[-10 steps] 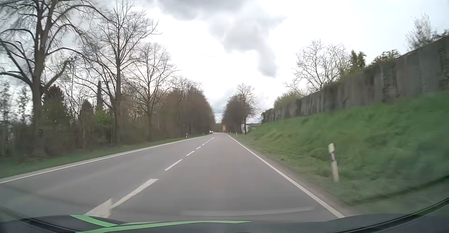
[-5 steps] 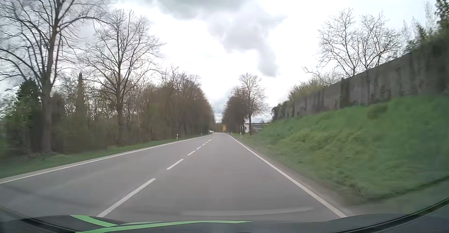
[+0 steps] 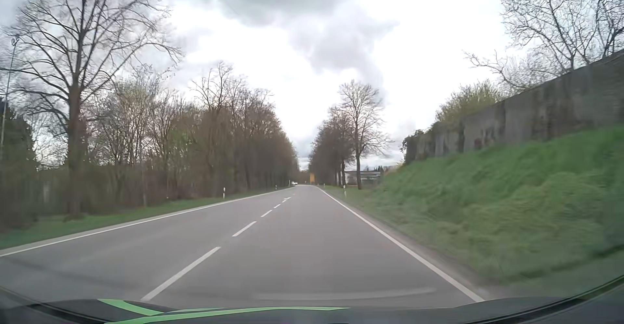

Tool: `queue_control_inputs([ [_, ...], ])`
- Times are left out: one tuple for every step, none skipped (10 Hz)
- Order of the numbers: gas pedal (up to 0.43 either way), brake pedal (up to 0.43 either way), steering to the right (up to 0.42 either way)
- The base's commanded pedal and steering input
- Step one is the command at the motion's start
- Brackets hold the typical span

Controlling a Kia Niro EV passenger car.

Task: Follow the waypoints while adhering to traffic rules and regulations

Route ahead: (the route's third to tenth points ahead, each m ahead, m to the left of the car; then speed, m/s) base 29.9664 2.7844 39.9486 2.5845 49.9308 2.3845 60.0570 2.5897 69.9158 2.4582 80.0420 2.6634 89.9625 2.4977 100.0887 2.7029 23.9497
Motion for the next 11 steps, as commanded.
queue_control_inputs([
  [0.240,0.000,0.000],
  [0.240,0.000,0.000],
  [0.240,0.000,0.001],
  [0.240,0.000,0.001],
  [0.240,0.000,0.001],
  [0.240,0.000,0.001],
  [0.240,0.000,0.001],
  [0.240,0.000,0.001],
  [0.240,0.000,0.001],
  [0.240,0.000,0.001],
  [0.240,0.000,0.001],
])
